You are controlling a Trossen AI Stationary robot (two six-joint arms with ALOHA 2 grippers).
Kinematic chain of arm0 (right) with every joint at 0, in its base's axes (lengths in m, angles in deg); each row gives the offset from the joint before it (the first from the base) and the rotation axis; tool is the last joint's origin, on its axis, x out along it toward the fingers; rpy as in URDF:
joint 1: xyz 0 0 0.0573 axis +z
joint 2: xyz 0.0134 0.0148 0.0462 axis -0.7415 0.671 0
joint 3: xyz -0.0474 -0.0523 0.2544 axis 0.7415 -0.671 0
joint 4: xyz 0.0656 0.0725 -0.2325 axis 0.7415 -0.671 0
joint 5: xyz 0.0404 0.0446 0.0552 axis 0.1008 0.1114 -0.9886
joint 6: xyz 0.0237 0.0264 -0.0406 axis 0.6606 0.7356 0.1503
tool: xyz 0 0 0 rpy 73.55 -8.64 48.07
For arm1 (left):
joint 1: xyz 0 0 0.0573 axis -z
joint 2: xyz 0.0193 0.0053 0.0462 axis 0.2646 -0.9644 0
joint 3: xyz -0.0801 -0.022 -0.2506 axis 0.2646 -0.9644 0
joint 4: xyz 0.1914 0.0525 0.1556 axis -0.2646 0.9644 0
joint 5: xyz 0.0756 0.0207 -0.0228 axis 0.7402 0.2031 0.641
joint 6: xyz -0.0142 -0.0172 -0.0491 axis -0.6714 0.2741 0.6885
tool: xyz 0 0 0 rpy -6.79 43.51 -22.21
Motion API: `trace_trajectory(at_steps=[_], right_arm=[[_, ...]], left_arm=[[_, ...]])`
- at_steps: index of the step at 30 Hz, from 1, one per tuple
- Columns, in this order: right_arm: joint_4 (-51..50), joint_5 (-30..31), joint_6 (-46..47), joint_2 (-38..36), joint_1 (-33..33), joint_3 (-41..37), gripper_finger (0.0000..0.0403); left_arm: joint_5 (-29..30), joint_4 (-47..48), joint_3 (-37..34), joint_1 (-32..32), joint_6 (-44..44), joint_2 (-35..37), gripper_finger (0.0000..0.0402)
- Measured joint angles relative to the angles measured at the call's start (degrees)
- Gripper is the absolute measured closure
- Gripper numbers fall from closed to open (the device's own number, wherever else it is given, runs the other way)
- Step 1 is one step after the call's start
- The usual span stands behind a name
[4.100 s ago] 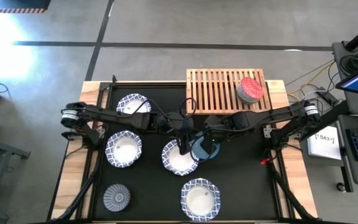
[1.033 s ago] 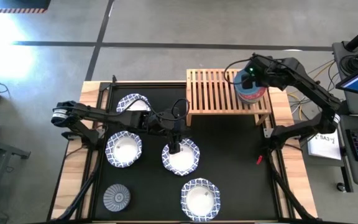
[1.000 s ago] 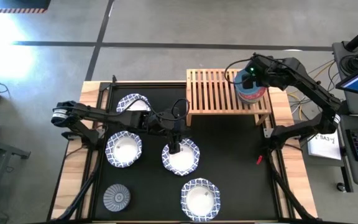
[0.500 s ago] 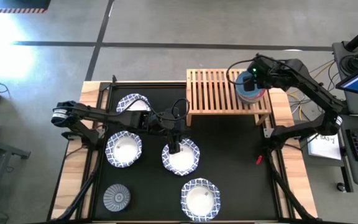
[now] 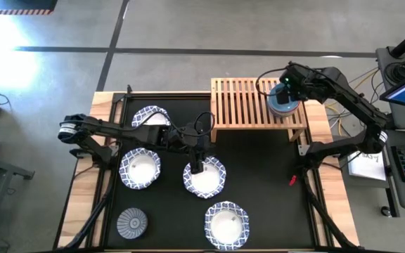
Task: Place and stack bowls onto a shelf
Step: Stack the light blue bowl on top of the red bowl on the shelf, then stack the blue bowl on top of the light blue bowl on the shelf
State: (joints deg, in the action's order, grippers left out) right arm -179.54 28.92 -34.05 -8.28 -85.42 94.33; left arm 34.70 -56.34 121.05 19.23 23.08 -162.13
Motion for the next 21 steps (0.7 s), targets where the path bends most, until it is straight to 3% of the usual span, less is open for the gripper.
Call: trace_trajectory(at_steps=[8,15,21], right_arm=[[-0.04,0.0,-3.61,-0.71,0.02,3.05,0.0277],[0.69,1.1,-3.62,-0.73,0.17,6.51,0.0258],[4.62,-6.39,-7.64,-0.71,0.18,6.6,0.0262]], left_arm=[[0.01,0.02,0.0,0.02,0.0,0.0,0.0267],[0.0,1.99,0.0,0.02,1.36,0.0,0.0267],[0.0,11.25,-0.02,0.55,6.76,0.07,0.0267]])
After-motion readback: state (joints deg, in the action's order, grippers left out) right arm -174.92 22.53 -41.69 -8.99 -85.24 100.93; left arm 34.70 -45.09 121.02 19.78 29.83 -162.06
